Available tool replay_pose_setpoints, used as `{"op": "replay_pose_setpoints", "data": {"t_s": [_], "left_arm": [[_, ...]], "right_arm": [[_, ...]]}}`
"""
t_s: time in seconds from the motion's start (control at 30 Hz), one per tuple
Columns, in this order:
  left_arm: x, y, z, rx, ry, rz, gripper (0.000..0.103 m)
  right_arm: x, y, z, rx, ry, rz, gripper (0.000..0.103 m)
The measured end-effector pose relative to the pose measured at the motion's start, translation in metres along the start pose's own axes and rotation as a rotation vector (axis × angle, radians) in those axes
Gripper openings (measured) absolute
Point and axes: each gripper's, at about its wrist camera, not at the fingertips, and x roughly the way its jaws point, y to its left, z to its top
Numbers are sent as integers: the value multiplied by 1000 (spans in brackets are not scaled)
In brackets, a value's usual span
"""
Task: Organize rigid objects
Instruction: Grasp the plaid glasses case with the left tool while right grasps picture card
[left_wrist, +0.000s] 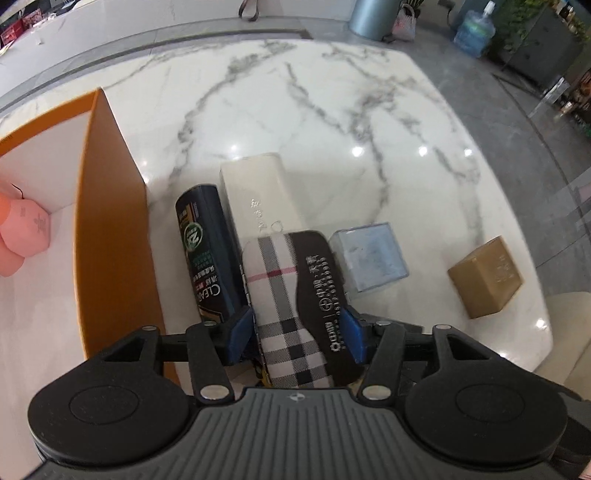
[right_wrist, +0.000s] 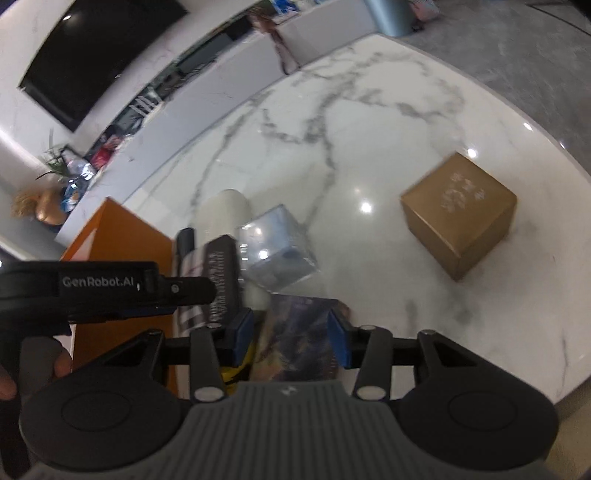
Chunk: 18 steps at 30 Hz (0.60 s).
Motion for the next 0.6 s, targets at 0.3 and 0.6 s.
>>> {"op": "replay_pose_setpoints", "data": {"t_s": [0.3, 0.6], "left_arm": [[10, -7, -1, 15, -20, -14, 70], [-9, -22, -10, 154, -84, -20, 38]], "right_arm": [[11, -2, 2, -5, 55, -16, 48], [12, -3, 1, 2, 77, -25, 48]]}}
